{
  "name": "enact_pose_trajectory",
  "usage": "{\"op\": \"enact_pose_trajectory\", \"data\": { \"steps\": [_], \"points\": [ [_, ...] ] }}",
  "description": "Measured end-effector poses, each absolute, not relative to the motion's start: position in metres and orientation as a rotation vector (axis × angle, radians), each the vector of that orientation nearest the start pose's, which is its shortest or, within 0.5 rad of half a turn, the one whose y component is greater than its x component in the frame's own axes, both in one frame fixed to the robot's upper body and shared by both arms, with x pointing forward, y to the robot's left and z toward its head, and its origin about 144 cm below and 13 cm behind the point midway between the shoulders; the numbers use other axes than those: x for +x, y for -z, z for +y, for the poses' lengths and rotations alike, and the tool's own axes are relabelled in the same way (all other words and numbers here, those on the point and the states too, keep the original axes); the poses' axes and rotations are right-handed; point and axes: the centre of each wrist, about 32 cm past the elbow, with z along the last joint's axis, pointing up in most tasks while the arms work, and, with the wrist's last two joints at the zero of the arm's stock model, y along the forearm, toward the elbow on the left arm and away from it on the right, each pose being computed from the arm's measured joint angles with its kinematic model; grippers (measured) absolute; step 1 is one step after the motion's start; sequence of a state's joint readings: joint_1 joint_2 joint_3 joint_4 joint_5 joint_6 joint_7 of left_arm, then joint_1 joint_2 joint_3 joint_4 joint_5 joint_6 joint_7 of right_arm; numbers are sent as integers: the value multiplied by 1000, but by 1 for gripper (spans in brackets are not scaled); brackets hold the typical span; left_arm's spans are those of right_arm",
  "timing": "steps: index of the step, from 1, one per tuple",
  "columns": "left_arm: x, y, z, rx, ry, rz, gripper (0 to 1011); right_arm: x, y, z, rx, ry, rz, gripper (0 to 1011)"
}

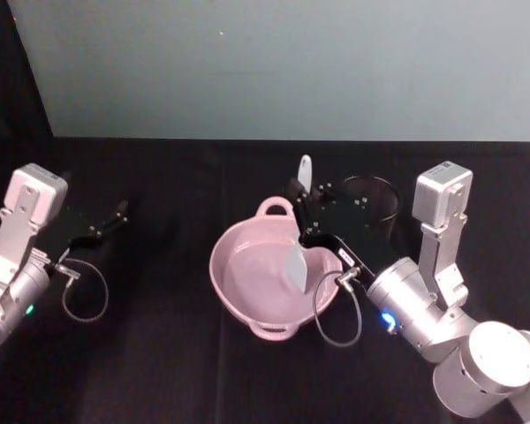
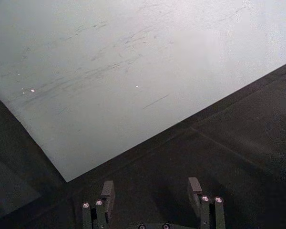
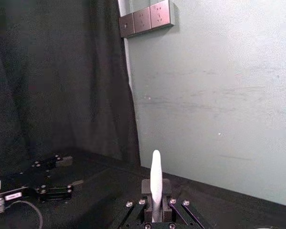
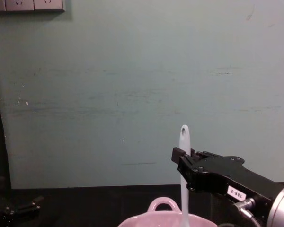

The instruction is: Use the one hand to pick up the spoon and stir the clear water in the bowl.

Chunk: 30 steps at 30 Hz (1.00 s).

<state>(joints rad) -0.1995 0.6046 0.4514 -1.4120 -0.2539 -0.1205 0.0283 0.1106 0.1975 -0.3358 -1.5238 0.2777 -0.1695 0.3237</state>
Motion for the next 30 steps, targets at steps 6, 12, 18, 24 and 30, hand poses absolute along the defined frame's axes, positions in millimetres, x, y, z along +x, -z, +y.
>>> {"op": "enact_pose_trajectory", "data": {
  "steps": [6, 12, 18, 24, 30],
  "points": [
    [489, -1140, 310, 304, -1248, -285, 1011, 468, -1154, -182, 162, 904, -45, 114],
    [489, -1140, 310, 304, -1248, -285, 1011, 466, -1160, -180, 185, 889, -11, 114],
    [489, -1140, 310, 304, -1248, -285, 1011, 468, -1169, -183, 238, 912, 2, 113],
    [489, -1140, 310, 304, -1248, -285, 1011, 471, -1182, -189, 288, 963, 44, 114],
    [489, -1140, 310, 305, -1248, -285, 1011, 472, -1201, -197, 335, 1027, 112, 114]
  ]
}}
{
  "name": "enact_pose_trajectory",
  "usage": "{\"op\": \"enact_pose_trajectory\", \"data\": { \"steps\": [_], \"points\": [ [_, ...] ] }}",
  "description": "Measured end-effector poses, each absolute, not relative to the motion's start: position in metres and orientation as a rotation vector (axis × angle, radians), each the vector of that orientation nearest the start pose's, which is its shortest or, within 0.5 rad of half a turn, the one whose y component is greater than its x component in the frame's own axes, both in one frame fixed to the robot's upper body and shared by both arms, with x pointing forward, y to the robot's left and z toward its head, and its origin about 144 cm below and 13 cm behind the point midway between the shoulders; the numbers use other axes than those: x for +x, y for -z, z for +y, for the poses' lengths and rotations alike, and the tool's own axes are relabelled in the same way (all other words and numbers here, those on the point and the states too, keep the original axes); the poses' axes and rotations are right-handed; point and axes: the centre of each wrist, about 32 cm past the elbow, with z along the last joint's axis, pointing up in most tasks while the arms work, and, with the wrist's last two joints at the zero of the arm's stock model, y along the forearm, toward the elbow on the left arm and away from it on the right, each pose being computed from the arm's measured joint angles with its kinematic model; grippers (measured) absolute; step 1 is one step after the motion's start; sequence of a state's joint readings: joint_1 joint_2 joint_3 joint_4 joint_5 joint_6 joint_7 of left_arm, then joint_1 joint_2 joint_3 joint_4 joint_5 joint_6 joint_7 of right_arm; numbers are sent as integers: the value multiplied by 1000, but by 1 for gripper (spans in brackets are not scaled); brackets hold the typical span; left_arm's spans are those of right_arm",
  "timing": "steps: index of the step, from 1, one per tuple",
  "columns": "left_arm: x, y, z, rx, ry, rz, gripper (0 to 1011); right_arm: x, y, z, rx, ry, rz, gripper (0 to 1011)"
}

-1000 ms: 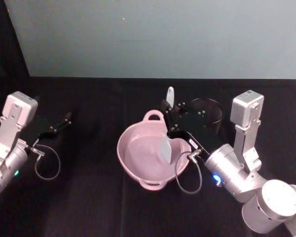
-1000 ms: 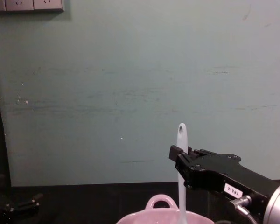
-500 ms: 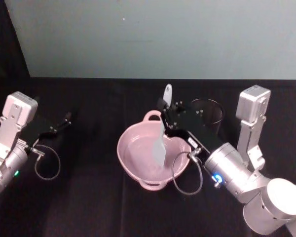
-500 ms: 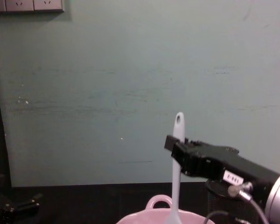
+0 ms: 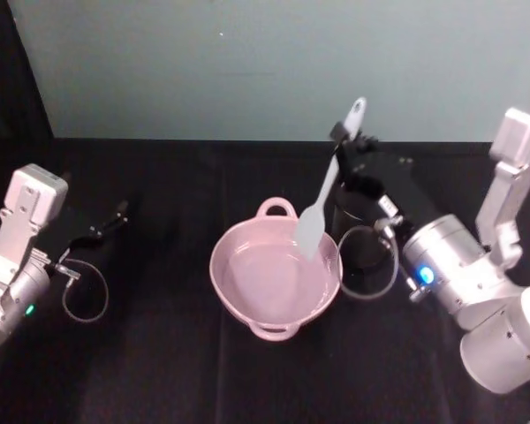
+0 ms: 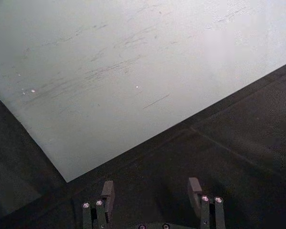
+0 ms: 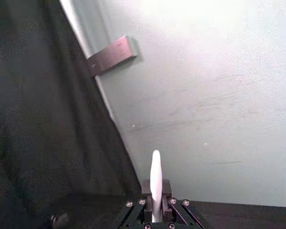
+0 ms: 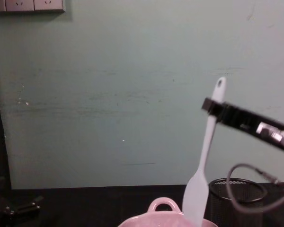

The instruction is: Use the one hand to pick up the spoon and stir the clear water in the bowl.

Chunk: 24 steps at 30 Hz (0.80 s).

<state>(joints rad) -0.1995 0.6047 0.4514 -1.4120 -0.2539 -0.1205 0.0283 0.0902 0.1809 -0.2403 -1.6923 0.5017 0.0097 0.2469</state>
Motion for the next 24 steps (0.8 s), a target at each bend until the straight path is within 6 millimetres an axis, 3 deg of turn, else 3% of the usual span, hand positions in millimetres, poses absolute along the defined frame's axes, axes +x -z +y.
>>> {"op": "enact_pose_trajectory", "data": {
  "steps": [13, 24],
  "points": [
    [489, -1140, 310, 304, -1248, -285, 1011, 478, -1237, -216, 447, 1156, 132, 114],
    [489, -1140, 310, 304, -1248, -285, 1011, 504, -1233, -227, 487, 1284, 158, 113]
  ]
}}
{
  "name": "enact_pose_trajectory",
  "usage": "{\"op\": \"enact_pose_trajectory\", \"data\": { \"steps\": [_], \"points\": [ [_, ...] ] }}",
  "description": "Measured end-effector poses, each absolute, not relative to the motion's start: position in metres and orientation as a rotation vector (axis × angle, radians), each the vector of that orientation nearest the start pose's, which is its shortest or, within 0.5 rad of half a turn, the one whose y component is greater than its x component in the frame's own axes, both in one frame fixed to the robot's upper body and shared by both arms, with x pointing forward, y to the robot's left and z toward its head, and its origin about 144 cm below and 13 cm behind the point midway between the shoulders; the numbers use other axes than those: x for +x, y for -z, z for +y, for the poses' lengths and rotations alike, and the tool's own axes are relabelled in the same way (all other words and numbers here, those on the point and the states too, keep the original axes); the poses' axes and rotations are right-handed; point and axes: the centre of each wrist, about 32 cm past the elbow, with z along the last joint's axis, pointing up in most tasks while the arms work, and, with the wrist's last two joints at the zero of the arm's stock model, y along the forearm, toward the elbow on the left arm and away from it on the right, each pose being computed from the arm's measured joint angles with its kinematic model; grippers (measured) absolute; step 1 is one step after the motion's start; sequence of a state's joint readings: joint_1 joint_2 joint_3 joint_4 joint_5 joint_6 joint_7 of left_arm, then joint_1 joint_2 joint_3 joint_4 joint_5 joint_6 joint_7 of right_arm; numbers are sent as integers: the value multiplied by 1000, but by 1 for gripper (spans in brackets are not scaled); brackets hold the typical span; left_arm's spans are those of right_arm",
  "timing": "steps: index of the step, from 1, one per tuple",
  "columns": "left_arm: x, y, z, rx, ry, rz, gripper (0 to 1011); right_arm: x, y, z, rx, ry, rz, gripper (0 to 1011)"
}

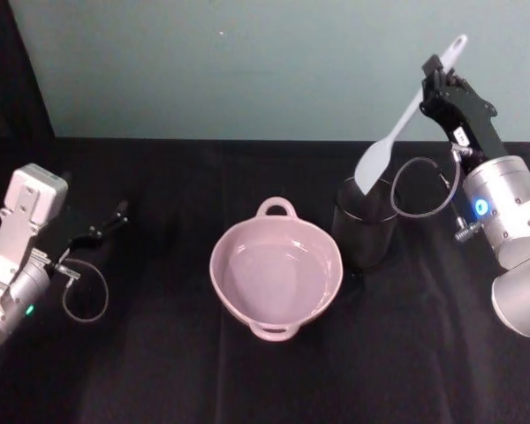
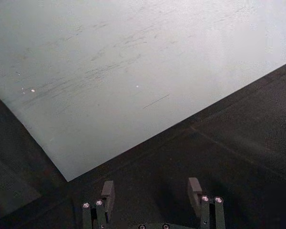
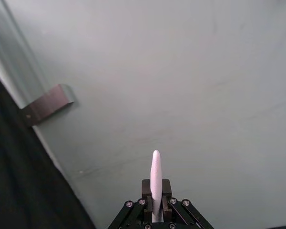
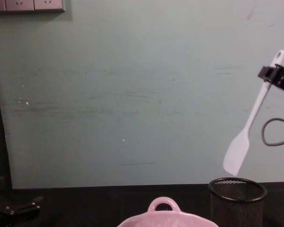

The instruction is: Use the one hand to pick up the spoon and stir the clear water in the bowl.

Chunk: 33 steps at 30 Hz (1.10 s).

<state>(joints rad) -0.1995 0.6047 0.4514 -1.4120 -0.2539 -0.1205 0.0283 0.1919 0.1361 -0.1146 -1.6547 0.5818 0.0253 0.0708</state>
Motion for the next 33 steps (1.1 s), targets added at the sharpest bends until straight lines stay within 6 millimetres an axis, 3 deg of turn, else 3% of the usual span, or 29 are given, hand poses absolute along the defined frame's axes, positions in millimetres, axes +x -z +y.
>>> {"op": "enact_pose_trajectory", "data": {
  "steps": [17, 33],
  "points": [
    [489, -1140, 310, 304, -1248, -285, 1011, 534, -1208, -228, 477, 1372, 250, 113],
    [489, -1140, 310, 304, -1248, -285, 1011, 529, -1190, -227, 437, 1388, 337, 114]
  ]
}}
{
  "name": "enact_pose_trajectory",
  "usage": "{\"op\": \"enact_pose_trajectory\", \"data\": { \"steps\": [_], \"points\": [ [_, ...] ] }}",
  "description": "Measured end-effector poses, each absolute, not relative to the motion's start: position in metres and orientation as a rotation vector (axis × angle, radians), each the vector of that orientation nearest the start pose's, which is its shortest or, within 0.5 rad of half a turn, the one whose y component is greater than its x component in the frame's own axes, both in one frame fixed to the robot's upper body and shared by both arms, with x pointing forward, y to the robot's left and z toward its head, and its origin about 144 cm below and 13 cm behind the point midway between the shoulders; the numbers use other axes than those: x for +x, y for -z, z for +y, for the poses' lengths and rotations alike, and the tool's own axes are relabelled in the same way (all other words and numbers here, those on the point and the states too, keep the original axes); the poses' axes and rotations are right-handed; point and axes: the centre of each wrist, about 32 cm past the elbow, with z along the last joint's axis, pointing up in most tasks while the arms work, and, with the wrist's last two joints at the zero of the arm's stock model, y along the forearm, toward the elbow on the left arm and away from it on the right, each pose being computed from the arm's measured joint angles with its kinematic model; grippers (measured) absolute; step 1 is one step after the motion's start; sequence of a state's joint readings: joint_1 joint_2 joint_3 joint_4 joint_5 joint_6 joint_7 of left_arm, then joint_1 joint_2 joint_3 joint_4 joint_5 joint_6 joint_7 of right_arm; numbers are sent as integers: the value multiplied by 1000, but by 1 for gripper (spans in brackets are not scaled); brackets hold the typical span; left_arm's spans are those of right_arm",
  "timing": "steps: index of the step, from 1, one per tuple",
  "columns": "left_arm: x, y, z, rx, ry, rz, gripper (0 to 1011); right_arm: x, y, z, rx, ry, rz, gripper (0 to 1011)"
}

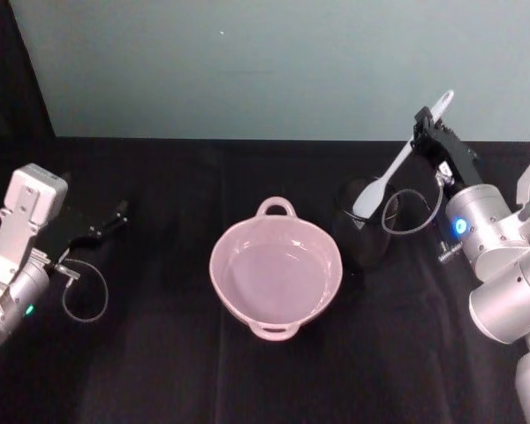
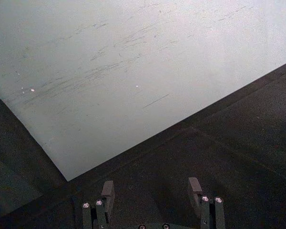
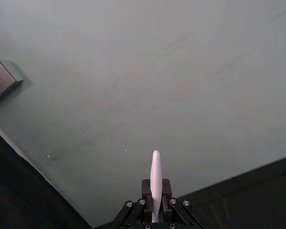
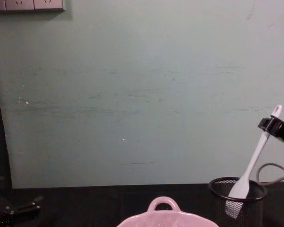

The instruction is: Use the one hand to pick up the spoon and stir the clear water in the bowl.

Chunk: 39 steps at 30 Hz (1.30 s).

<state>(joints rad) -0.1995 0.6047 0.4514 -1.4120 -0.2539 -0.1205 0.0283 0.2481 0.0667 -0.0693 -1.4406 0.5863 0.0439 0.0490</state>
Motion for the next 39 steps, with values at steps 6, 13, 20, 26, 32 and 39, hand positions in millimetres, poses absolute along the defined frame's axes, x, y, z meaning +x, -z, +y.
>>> {"op": "enact_pose_trajectory", "data": {
  "steps": [6, 13, 20, 26, 32, 39],
  "points": [
    [489, -1140, 310, 304, -1248, -285, 1011, 524, -1183, -229, 423, 1402, 393, 113],
    [489, -1140, 310, 304, -1248, -285, 1011, 522, -1177, -230, 412, 1404, 436, 113],
    [489, -1140, 310, 304, -1248, -285, 1011, 522, -1173, -231, 403, 1406, 453, 114],
    [489, -1140, 310, 304, -1248, -285, 1011, 521, -1171, -232, 401, 1402, 471, 114],
    [489, -1140, 310, 305, -1248, -285, 1011, 521, -1171, -232, 400, 1399, 474, 114],
    [489, -1140, 310, 305, -1248, -285, 1011, 521, -1171, -232, 399, 1399, 472, 118]
  ]
}}
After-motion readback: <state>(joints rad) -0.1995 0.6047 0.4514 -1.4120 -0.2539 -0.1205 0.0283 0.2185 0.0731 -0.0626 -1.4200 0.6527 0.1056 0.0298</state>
